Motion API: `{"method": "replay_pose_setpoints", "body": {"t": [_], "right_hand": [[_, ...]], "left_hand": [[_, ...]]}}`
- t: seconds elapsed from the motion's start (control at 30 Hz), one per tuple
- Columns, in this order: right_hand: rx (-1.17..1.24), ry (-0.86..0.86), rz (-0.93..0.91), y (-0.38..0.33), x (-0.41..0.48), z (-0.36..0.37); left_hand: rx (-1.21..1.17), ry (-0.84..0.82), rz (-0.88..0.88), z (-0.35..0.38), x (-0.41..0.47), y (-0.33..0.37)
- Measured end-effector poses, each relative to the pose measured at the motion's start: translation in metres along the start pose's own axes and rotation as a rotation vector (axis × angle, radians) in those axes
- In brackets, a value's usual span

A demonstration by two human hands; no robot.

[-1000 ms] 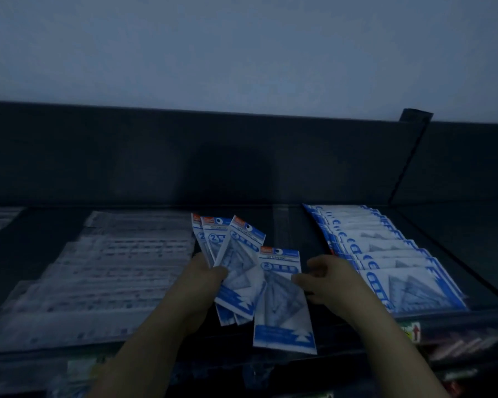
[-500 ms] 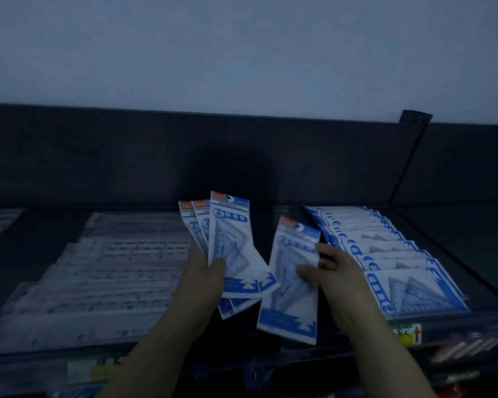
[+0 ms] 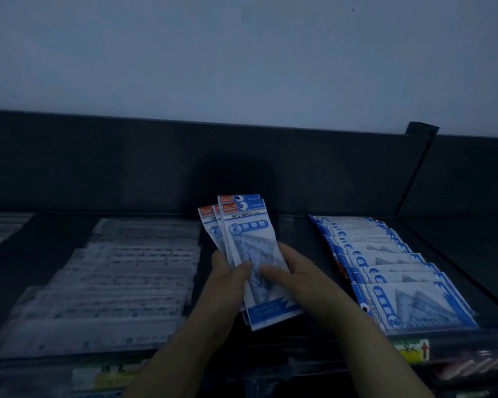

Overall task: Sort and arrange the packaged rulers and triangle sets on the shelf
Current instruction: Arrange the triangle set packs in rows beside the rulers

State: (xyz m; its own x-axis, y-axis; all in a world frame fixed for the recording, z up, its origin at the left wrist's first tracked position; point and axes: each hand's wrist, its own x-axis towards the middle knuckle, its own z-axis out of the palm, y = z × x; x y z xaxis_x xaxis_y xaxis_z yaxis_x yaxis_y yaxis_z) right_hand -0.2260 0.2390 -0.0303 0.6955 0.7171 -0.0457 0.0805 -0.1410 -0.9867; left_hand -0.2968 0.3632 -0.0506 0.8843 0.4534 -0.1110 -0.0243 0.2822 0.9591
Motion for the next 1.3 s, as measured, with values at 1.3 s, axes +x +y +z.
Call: {"method": "replay_pose_setpoints", "body": {"t": [1.3], "right_hand": [[-0.431, 0.302, 0.163, 0.022, -0.109, -0.242]], "left_hand": [[0.649, -0.230, 0.128, 0.167, 0.010, -0.046]]}}
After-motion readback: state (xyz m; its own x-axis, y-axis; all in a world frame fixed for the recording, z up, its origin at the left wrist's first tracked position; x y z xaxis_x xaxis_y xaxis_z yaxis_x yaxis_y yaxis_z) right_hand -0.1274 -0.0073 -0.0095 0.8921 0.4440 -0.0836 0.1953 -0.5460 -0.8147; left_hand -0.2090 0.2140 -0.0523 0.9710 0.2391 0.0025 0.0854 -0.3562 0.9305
